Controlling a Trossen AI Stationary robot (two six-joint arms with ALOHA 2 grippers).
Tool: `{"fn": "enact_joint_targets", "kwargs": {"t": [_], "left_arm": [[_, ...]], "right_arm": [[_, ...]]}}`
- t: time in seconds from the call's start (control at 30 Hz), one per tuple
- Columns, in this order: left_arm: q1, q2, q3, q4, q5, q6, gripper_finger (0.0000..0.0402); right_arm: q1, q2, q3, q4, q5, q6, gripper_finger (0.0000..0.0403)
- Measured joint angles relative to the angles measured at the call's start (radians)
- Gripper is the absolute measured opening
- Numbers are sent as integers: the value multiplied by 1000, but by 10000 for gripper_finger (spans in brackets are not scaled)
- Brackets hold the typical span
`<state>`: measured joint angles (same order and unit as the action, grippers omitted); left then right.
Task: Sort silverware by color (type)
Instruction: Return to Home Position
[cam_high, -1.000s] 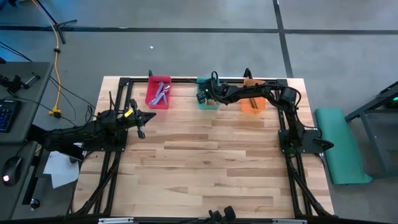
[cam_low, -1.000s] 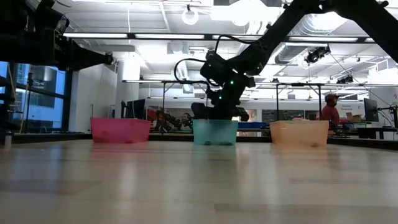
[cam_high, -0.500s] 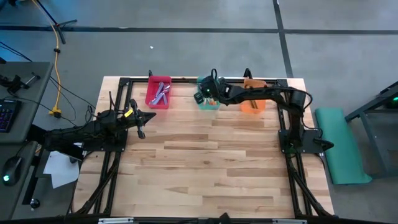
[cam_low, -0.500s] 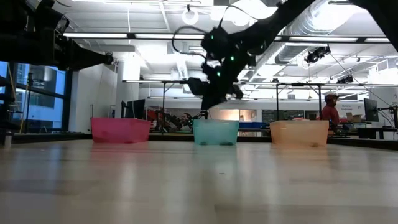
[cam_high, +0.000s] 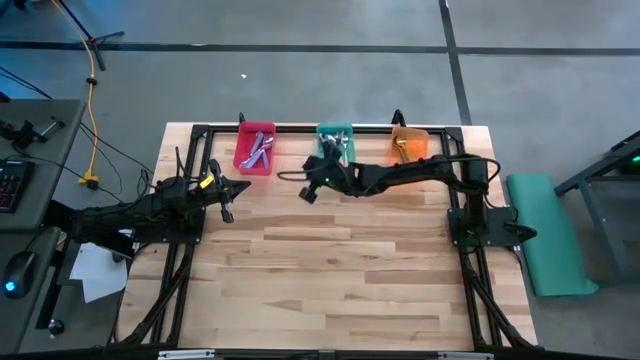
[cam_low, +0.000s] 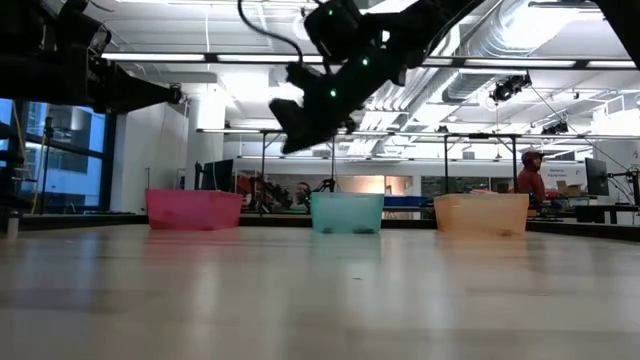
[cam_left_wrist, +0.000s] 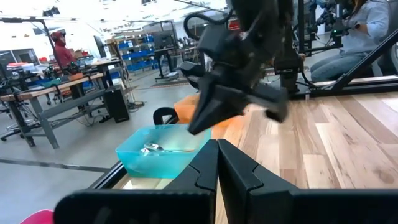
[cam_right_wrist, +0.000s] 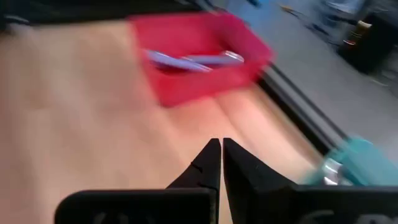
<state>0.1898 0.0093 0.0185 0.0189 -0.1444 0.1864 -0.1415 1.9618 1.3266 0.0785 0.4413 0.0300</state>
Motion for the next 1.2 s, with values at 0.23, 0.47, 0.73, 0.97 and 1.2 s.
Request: {"fn": "enact_joint_targets", "kwargs": {"t": [0.23,0.47,0.73,0.97,1.2], "left_arm": [[0,0,0,0,0,0,1],[0,0,0,0,0,0,1],[0,0,0,0,0,0,1],[-1,-2,0,0,3,0,1],[0,-5,-5,12,4,0,1]], "right_arm": [[43,7,-10,38,-96,-97,0],[12,-23,-275,410,-360,-136,0],[-2,-279,-600,557,-472,-114,0],[36,-606,-886,611,-433,-92,0],[53,-908,-1094,620,-377,-93,0]]}}
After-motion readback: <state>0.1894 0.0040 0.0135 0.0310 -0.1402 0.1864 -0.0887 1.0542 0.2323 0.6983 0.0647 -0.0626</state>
